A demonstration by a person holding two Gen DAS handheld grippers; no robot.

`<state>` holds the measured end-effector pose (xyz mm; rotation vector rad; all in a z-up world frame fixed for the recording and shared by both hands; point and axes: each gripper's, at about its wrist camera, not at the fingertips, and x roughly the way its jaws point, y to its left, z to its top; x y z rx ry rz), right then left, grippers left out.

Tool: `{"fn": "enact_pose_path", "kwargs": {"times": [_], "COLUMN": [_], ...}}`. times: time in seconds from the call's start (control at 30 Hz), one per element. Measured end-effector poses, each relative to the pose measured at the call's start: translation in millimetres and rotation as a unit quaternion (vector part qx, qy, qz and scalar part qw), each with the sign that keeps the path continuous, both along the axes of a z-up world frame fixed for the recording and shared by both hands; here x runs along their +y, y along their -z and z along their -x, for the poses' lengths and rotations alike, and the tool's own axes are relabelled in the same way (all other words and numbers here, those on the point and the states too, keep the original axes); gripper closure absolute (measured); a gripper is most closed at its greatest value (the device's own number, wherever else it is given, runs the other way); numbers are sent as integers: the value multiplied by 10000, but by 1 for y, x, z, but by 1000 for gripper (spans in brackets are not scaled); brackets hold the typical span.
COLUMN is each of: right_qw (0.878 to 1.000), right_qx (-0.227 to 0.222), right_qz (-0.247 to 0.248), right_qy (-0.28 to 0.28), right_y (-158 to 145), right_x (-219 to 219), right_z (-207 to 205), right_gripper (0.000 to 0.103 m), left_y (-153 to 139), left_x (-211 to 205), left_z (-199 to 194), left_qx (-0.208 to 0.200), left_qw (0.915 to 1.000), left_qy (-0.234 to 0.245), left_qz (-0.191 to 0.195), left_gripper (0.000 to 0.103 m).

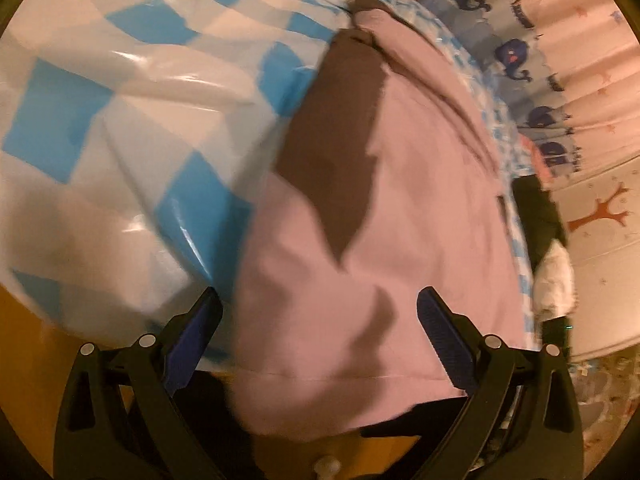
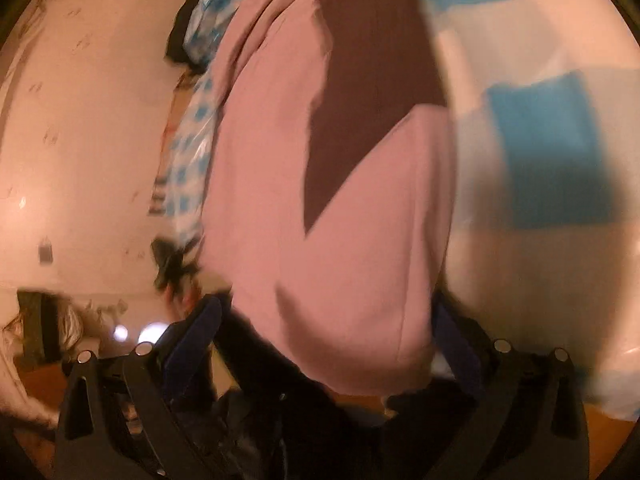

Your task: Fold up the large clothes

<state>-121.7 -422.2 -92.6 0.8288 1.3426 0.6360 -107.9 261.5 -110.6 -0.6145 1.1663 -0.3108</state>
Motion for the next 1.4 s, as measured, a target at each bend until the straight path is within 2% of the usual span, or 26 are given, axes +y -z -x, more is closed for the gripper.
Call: {"fn": "enact_pose_path", "kwargs": {"times": [0.07,0.13,0.2,0.23,0.3,0.33,0.4,0.47,0.67,0.87,1.0,1.03,1.07,1.1,1.13,1.17,1.2,1.23,1.3,1.4], "right_qw": [9995,9963,9997,9997,9993,9983,9973,9990,9963,9970,9968,9973,9978,9986,9990,9989,9988,9988,9985,9971], "right_qx": [-98,-154,77,190,295,257,56,173,320,357,252,188,151,126,128,129,60,-19,-121,-403], "right_qz": [-286,-810,-82,99,-214,-495,-696,-417,-791,-681,-732,-674,-609,-480,-336,-329,-321,-294,-278,-377], "right_qy": [52,228,206,105,-108,-187,-236,-69,92,112,180,212,204,209,268,322,364,380,461,526], "right_y": [-3,-2,9,16,22,20,16,27,35,33,26,25,22,19,20,20,19,18,15,-3], "right_x": [2,-3,-2,3,12,16,19,20,15,12,-1,-1,2,11,11,9,9,10,10,14], "right_z": [2,0,-4,-3,-2,-2,-3,-5,-5,-5,-1,2,3,5,8,9,11,13,16,18], "right_gripper": [5,5,5,5,5,5,5,6,6,6,7,11,24,35,55,60,61,63,66,69], "left_y": [-1,-3,-1,0,5,10,15,12,5,6,11,13,16,18,20,20,19,19,17,4], "left_x": [-2,0,5,6,11,11,4,-9,-32,-36,-31,-30,-27,-26,-24,-21,-19,-17,-13,-16], "left_z": [-1,-1,-2,-3,-2,-3,-5,-6,-6,-5,-5,-5,-5,-4,-4,-3,-3,-2,1,5], "left_qx": [-34,-40,-19,-8,98,188,267,220,234,244,215,184,185,200,232,221,192,182,141,-1], "left_qw": [9995,9982,9963,9960,9970,9970,9968,9980,9982,9968,9979,9981,9981,9979,9977,9981,9985,9987,9990,9993], "left_qy": [-49,-147,-187,-189,-297,-310,-179,47,539,668,548,542,537,533,528,491,461,435,392,339], "left_qz": [294,572,842,869,710,691,730,586,-151,-370,-274,-229,-252,-314,-352,-311,-214,-173,-140,-147], "left_gripper": [9,9,9,9,9,9,9,9,9,9,9,9,13,30,35,44,58,62,77,86]}}
